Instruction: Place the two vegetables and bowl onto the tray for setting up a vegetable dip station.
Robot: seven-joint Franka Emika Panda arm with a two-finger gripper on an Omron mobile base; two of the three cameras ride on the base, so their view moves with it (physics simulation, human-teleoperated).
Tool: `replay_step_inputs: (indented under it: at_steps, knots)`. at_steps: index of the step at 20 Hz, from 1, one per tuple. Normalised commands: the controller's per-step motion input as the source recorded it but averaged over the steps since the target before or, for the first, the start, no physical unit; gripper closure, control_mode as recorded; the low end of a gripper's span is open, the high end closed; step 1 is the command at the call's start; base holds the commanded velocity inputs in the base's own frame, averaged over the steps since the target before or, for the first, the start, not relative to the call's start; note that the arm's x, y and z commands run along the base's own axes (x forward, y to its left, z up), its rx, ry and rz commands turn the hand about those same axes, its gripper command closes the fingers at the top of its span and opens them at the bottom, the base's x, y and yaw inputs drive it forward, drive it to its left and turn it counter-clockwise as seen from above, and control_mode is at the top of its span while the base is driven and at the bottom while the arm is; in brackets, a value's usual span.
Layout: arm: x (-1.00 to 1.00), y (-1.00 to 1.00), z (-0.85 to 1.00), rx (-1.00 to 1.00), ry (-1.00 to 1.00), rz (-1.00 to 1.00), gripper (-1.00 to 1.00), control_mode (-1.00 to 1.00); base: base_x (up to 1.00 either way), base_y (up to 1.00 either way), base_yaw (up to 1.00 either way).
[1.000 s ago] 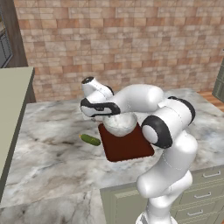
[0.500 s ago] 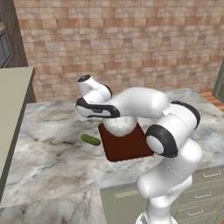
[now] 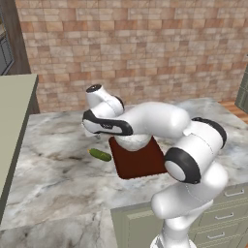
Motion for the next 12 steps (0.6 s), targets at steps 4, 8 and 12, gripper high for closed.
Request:
replay_step_inputs:
  at_steps: [4, 8, 12]
  knots:
    - [-0.01, 0.11, -0.05, 0.09, 0.01, 0.13, -1.0, -1.0, 0.0, 0.0, 0.0]
    - [0.11, 0.15, -0.1, 0.04, 0.08, 0.17, -1.0, -1.0, 0.0, 0.0, 0.0]
    - [0.11, 0.13, -0.09, 0.01, 0.13, 0.23, -1.0, -1.0, 0.0, 0.0, 0.0]
